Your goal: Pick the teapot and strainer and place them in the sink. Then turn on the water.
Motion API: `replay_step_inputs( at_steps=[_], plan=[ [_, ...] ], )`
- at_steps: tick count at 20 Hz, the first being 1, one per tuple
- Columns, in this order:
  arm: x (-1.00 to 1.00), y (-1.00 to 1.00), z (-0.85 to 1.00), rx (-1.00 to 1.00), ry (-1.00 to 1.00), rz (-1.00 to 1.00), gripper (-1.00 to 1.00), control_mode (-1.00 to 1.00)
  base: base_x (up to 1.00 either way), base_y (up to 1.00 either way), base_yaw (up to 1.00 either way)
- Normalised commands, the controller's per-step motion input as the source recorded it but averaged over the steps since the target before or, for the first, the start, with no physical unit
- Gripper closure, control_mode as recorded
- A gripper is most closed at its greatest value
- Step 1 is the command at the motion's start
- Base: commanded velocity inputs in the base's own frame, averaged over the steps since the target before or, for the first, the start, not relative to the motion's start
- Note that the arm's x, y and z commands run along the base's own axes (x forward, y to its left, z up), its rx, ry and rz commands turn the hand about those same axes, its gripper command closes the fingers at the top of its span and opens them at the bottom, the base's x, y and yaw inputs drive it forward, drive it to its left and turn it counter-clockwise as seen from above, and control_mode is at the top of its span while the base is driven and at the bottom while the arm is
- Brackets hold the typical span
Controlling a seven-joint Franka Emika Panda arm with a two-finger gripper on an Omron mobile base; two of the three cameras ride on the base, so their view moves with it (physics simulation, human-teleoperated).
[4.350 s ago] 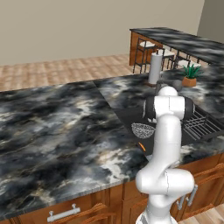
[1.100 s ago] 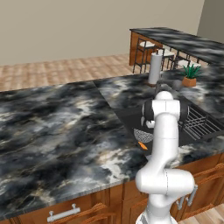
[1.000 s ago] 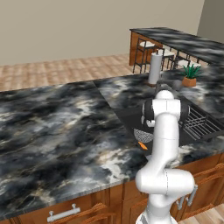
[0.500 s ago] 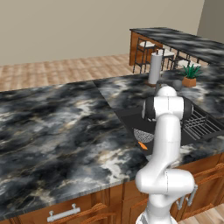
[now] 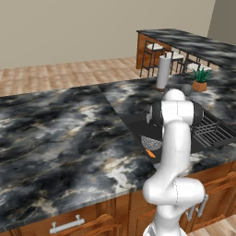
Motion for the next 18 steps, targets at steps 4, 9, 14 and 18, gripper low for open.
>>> replay_step_inputs(
  at_steps=[4,9,14,18],
  plan=[
    [-0.10,0.03,0.45,0.00,0.04,-0.02,-1.00,-1.00,0.00,0.00,0.00],
    [-0.09,0.00,0.49,0.00,0.00,-0.09,-1.00,-1.00,0.00,0.00,0.00],
    [-0.16,0.06,0.20,0.00,0.01,-0.09,-1.00,-1.00,0.00,0.00,0.00],
    [-0.15,0.33,0.21,0.00,0.01,-0.02,-1.00,-1.00,0.00,0.00,0.00]
  ],
)
